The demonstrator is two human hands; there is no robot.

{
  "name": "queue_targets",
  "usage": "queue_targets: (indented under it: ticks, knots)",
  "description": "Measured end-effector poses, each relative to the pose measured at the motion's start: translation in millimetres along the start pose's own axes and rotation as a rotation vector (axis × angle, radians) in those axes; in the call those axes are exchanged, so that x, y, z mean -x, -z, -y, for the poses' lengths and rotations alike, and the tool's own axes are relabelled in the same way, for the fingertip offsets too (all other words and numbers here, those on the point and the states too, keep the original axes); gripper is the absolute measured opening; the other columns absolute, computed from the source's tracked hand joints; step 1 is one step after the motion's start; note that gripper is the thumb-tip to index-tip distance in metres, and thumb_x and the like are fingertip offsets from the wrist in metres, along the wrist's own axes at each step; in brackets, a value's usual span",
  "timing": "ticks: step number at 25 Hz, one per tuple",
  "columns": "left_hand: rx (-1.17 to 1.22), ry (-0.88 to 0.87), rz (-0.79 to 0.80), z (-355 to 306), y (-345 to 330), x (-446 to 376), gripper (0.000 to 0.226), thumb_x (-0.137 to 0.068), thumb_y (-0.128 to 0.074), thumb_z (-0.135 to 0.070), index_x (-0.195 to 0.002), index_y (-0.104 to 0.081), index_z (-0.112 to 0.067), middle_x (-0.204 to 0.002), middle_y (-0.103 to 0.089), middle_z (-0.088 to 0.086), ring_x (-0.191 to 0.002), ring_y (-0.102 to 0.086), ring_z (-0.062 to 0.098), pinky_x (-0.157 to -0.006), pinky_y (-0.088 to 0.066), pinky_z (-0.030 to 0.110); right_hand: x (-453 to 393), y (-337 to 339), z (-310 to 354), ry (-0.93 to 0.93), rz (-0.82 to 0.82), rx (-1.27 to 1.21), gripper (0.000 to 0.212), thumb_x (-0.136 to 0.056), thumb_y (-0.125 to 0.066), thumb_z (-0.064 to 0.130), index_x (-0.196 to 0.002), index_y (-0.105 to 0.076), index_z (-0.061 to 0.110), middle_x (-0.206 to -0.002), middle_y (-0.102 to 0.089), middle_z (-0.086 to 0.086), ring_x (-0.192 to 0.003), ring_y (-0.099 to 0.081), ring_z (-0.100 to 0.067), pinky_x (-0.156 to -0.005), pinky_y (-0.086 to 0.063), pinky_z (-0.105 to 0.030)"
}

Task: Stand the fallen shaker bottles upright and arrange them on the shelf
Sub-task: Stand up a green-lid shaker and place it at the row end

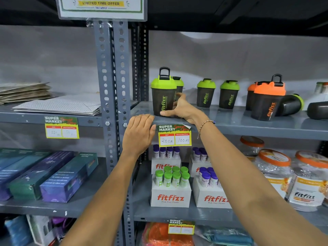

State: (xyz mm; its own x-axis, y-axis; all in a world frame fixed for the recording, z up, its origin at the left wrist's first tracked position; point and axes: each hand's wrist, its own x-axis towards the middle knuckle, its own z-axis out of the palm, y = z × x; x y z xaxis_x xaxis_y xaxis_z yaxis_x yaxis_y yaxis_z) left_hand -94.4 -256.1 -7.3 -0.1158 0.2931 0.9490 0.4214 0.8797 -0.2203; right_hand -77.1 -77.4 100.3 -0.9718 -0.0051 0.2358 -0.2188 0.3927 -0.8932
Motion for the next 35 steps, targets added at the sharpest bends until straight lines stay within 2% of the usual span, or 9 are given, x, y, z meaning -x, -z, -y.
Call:
queue_targets:
  ticks: [5, 10, 13, 16, 20, 27, 30, 32, 35]
  knots:
    - [0.002, -0.003, -0.010, -0.7, -0.5, 1.0, 0.040, -0.102, -0.030, -0.029, -0.114, -0.059, -0.004, -0.109, -0.064, 0.012, -0.096, -0.058, 0.030, -0.091, -0.038, 0.038, 1.8, 1.0, 0.2, 0.007, -0.012, 0.004, 0.097, -0.075, -0.073, -0.006, -0.143, -0.006, 0.009, -0.094, -0.054, 0.002, -0.105, -0.056, -0.020, -0.099, -0.048, -0.038]
    - [-0.006, 0.000, 0.004, -0.3, -1.8, 0.5, 0.041, -0.102, -0.029, -0.029, -0.114, -0.059, -0.005, -0.110, -0.064, 0.012, -0.097, -0.057, 0.029, -0.092, -0.037, 0.038, 0.6, 1.6, -1.6, 0.007, -0.031, -0.019, 0.090, -0.075, -0.074, -0.003, -0.138, -0.011, 0.011, -0.096, -0.055, 0.001, -0.111, -0.057, -0.023, -0.097, -0.050, -0.038]
    - [-0.007, 0.002, 0.006, -0.2, -2.2, 1.4, 0.040, -0.102, -0.030, -0.029, -0.115, -0.058, -0.005, -0.110, -0.063, 0.012, -0.097, -0.057, 0.029, -0.092, -0.038, 0.039, -0.3, 1.0, -2.2, 0.016, -0.030, -0.005, 0.089, -0.075, -0.075, -0.003, -0.136, -0.012, 0.010, -0.095, -0.056, 0.002, -0.106, -0.058, -0.021, -0.094, -0.051, -0.036]
    - [0.001, 0.004, 0.022, 0.0, -1.6, 0.6, 0.040, -0.102, -0.030, -0.029, -0.115, -0.059, -0.004, -0.110, -0.063, 0.012, -0.097, -0.058, 0.030, -0.091, -0.039, 0.039, -3.1, 1.6, -3.8, 0.020, -0.032, -0.003, 0.088, -0.076, -0.074, -0.002, -0.136, -0.011, 0.009, -0.095, -0.056, 0.002, -0.108, -0.057, -0.021, -0.097, -0.051, -0.039]
    - [0.006, 0.012, 0.034, -0.1, -0.8, 0.5, 0.041, -0.102, -0.030, -0.030, -0.115, -0.060, -0.004, -0.110, -0.064, 0.012, -0.098, -0.059, 0.030, -0.091, -0.039, 0.039, -5.4, 0.5, -5.6, 0.033, -0.036, 0.026, 0.089, -0.075, -0.076, 0.001, -0.136, -0.011, 0.010, -0.108, -0.057, -0.007, -0.110, -0.058, -0.022, -0.096, -0.050, -0.036]
    - [0.032, 0.042, 0.066, -1.7, 1.9, 0.1, 0.041, -0.101, -0.031, -0.030, -0.115, -0.061, -0.005, -0.111, -0.064, 0.011, -0.100, -0.058, 0.029, -0.094, -0.037, 0.038, -7.0, 1.3, -7.7, 0.043, -0.031, 0.035, 0.092, -0.076, -0.076, 0.003, -0.141, -0.010, 0.008, -0.115, -0.052, -0.004, -0.116, -0.054, -0.021, -0.098, -0.046, -0.033]
    - [0.078, 0.083, 0.103, -4.4, 6.1, -0.8, 0.039, -0.100, -0.033, -0.029, -0.115, -0.060, -0.005, -0.112, -0.063, 0.010, -0.102, -0.057, 0.029, -0.095, -0.036, 0.038, -6.0, 0.9, -7.4, 0.044, -0.027, 0.059, 0.089, -0.078, -0.075, 0.004, -0.142, -0.013, 0.005, -0.127, -0.052, -0.008, -0.121, -0.052, -0.022, -0.096, -0.044, -0.030]
    - [0.107, 0.106, 0.126, -7.5, 8.2, -0.7, 0.038, -0.100, -0.033, -0.028, -0.115, -0.059, -0.005, -0.113, -0.062, 0.009, -0.103, -0.056, 0.029, -0.095, -0.035, 0.038, -9.3, 0.7, -8.5, 0.048, -0.033, 0.083, 0.088, -0.076, -0.077, 0.006, -0.140, -0.017, 0.005, -0.134, -0.051, -0.012, -0.124, -0.051, -0.024, -0.098, -0.044, -0.032]
    - [0.109, 0.123, 0.160, -9.1, 10.5, -0.8, 0.039, -0.100, -0.032, -0.029, -0.116, -0.058, -0.005, -0.115, -0.061, 0.010, -0.105, -0.055, 0.029, -0.096, -0.035, 0.039, -12.9, 0.5, -10.4, 0.035, -0.035, 0.096, 0.089, -0.073, -0.080, 0.010, -0.137, -0.019, 0.007, -0.135, -0.052, -0.013, -0.124, -0.052, -0.025, -0.102, -0.045, -0.037]
